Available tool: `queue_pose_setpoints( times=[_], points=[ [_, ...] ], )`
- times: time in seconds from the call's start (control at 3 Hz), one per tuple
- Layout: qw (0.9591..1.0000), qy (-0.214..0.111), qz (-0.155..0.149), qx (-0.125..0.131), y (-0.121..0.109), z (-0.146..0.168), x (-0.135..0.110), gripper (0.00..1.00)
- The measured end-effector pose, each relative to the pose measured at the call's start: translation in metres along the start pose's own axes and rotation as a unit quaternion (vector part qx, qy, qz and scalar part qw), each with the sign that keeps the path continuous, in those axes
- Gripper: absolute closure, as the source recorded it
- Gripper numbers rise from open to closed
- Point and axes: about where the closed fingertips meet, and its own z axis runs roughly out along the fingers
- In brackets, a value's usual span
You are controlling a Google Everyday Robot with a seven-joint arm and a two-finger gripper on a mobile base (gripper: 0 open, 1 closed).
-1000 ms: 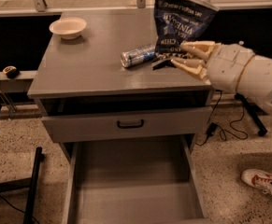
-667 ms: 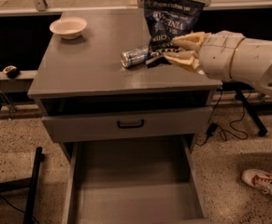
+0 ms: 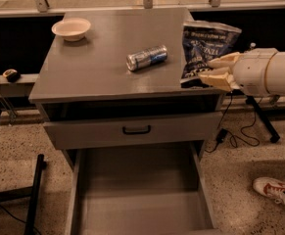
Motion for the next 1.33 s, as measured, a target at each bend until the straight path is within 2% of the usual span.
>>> queue_pose_setpoints(
  times=[0.33,1.0,1.33],
  points=[
    [0.9995,0.018,0.026,0.010,-0.009,0.001,0.017,1.00],
    [0.9989,0.013,0.045,-0.001,-0.029,0.047,0.019,1.00],
    [0.9987,0.007,0.048,-0.012,-0.030,0.072,0.022,0.82]
  ],
)
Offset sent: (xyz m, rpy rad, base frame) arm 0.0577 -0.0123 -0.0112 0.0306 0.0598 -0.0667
